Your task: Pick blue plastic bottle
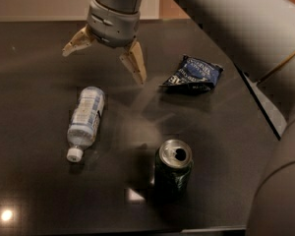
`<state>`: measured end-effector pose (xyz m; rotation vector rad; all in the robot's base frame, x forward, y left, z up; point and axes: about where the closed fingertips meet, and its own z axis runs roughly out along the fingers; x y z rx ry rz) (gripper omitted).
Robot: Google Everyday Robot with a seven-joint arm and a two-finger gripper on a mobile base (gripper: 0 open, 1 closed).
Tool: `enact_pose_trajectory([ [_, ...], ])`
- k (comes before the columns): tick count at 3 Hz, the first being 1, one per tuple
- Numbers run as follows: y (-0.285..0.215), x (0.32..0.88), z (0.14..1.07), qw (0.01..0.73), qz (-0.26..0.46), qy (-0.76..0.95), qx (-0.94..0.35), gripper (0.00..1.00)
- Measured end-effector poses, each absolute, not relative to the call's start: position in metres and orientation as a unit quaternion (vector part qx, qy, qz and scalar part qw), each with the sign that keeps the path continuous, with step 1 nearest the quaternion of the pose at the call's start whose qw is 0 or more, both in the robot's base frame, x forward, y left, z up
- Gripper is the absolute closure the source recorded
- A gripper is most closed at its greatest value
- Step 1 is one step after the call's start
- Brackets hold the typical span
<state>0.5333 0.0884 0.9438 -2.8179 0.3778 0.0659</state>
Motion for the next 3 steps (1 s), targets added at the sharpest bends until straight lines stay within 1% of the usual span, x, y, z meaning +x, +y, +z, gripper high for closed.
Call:
enact_pose_trajectory([
  [2,0.138,0.531,0.906,0.108,0.047,0.052,-0.992,0.00],
  [3,0.149,0.526,0.883,0.074,0.049,0.027,-0.996,0.00],
])
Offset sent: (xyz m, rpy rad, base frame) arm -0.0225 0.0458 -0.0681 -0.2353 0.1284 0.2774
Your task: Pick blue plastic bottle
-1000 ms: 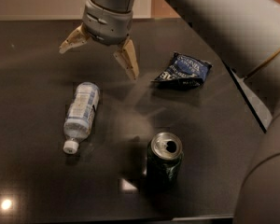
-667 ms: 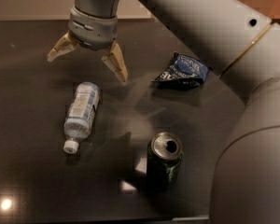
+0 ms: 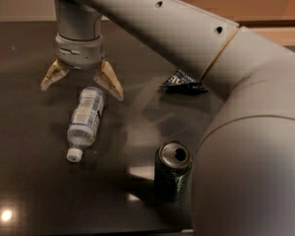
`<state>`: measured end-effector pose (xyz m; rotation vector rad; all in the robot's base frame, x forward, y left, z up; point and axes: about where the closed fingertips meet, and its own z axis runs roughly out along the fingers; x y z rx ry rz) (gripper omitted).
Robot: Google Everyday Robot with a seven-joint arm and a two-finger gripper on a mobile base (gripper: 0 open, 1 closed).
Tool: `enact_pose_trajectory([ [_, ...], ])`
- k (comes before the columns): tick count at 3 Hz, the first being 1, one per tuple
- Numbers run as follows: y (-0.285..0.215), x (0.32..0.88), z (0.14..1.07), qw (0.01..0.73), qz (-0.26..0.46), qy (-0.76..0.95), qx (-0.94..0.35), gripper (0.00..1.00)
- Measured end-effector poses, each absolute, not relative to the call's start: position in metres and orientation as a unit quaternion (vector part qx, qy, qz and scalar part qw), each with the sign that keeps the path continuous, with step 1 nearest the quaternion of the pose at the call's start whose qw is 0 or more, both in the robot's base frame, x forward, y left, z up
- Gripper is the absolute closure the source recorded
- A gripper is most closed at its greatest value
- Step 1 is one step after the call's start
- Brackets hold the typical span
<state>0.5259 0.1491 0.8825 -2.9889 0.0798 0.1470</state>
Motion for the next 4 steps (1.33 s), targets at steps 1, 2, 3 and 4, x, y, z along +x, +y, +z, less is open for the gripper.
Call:
enact_pose_trajectory([
  [1,0.154,0.519,0.866,0.041,0.044,0.009,-0.998,0.00],
  [2,0.150,0.509,0.857,0.018,0.033,0.000,-0.999,0.00],
  [3,0.145,0.498,0.851,0.004,0.026,-0.006,-1.000,0.00],
  [4,0.141,0.492,0.848,0.006,0.026,-0.006,-1.000,0.16],
])
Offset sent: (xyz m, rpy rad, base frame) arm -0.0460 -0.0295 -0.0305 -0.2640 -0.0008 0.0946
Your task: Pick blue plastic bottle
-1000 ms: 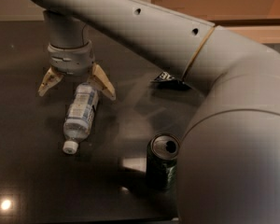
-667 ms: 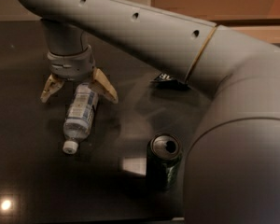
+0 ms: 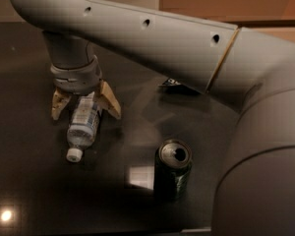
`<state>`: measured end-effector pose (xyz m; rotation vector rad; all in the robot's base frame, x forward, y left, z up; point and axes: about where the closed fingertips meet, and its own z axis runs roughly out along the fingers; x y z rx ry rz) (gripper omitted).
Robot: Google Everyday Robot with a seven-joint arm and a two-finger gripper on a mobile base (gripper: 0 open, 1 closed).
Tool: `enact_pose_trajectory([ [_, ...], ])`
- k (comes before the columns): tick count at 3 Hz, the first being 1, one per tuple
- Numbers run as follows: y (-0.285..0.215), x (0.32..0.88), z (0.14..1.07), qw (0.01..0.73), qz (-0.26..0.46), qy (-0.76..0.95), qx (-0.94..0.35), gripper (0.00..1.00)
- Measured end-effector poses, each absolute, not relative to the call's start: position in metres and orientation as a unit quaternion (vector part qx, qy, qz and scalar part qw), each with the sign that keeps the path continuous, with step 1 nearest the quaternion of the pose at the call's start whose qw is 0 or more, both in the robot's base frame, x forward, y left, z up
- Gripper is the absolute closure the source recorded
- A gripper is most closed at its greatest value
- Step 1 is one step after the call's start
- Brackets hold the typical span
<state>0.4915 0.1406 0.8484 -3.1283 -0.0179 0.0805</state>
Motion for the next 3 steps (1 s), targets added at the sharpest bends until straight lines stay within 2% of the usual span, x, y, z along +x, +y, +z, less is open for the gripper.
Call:
enact_pose_trajectory([
  [3,0.133,0.474,0.875,0.036,0.023,-0.005,-0.999,0.87],
])
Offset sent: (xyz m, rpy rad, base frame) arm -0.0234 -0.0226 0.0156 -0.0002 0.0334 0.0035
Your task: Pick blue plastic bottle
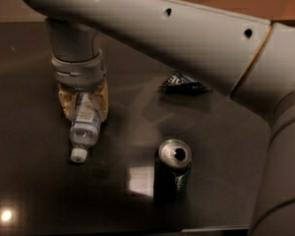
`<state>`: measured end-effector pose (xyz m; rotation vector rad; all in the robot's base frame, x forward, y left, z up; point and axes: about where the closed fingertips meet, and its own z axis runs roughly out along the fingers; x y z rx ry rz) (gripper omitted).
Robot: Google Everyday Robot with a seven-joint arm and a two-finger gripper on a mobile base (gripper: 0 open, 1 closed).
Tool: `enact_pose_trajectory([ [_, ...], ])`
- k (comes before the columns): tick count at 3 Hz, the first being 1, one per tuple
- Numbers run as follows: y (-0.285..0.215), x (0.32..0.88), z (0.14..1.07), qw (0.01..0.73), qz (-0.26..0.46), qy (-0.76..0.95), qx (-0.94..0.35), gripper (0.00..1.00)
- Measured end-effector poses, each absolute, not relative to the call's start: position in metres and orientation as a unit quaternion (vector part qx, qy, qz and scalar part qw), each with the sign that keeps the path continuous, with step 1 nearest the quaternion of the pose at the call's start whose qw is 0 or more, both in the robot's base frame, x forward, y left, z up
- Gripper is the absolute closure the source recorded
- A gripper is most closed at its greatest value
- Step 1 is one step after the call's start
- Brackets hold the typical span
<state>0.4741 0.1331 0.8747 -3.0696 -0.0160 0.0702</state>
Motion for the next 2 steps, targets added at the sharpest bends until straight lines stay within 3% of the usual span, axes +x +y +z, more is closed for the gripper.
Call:
enact_pose_trajectory([
  [1,0.136,0.471,0.905,0.054,0.012,-0.005,-0.998,1.00],
  [2,0.153,0.481,0.956,0.104,-0.014,-0.007,-0.994,1.00],
])
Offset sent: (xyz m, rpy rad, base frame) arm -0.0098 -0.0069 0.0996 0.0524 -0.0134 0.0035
